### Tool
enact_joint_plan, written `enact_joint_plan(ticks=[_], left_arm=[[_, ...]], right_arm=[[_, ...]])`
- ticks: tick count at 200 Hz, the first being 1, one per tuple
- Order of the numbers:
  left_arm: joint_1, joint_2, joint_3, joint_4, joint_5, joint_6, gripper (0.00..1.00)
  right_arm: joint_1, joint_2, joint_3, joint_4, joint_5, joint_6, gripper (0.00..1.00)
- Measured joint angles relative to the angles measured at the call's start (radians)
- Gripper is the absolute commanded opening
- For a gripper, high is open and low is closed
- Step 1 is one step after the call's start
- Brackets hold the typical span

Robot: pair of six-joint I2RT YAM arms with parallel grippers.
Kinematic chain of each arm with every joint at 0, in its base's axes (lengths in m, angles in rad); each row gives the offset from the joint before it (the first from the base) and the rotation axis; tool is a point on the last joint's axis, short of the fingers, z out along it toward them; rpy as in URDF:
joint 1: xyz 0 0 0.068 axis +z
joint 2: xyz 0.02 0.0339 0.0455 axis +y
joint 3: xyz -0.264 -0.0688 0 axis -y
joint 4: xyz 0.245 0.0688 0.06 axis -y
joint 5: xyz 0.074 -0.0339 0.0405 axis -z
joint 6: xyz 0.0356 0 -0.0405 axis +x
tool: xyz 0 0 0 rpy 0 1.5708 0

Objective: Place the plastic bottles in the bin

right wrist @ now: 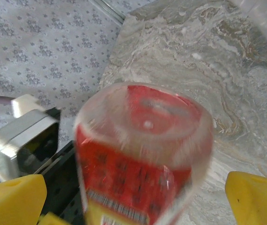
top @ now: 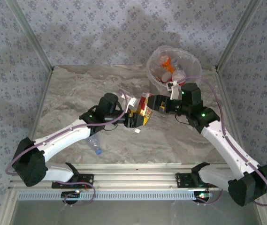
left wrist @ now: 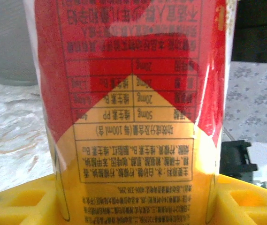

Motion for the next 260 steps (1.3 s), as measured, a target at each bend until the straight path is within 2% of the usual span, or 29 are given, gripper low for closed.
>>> enact_joint_plan(ticks=[30, 79, 91, 115, 118, 150, 209, 230, 260], left_arm=[[-0.032, 0.0, 0.013, 0.026, 0.004, -0.017, 0.56], [-0.049, 0.0, 0.013, 0.037, -0.001, -0.028, 0.59], [-0.049, 0.0, 0.015, 0.042, -0.005, -0.028, 0.66], [-0.05, 0.0, 0.019, 0.046, -0.008, -0.037, 0.98], [-0.05, 0.0, 0.02, 0.046, -0.008, -0.039, 0.99], [-0.055, -0.008, 0.024, 0.042, -0.038, -0.046, 1.0], [-0.055, -0.157, 0.03, -0.083, -0.147, 0.031, 1.0], [-0.055, -0.203, 0.047, -0.181, -0.238, 0.073, 1.0], [-0.055, -0.248, 0.058, -0.312, -0.357, 0.114, 1.0]], right_arm=[[0.023, 0.032, 0.007, 0.006, 0.018, 0.002, 0.98], [0.032, 0.033, 0.025, 0.018, 0.034, 0.019, 0.71], [0.032, 0.032, 0.028, 0.018, 0.037, 0.023, 0.68], [0.032, 0.032, 0.042, 0.01, 0.042, 0.02, 0.65], [0.032, 0.032, 0.044, 0.008, 0.043, 0.019, 0.65], [0.001, 0.028, 0.118, -0.063, 0.057, -0.024, 0.67], [-0.185, 0.019, 0.422, -0.178, 0.131, -0.154, 0.67], [-0.229, 0.034, 0.514, -0.186, 0.209, -0.207, 0.67], [-0.24, 0.096, 0.621, -0.179, 0.365, -0.288, 0.67]])
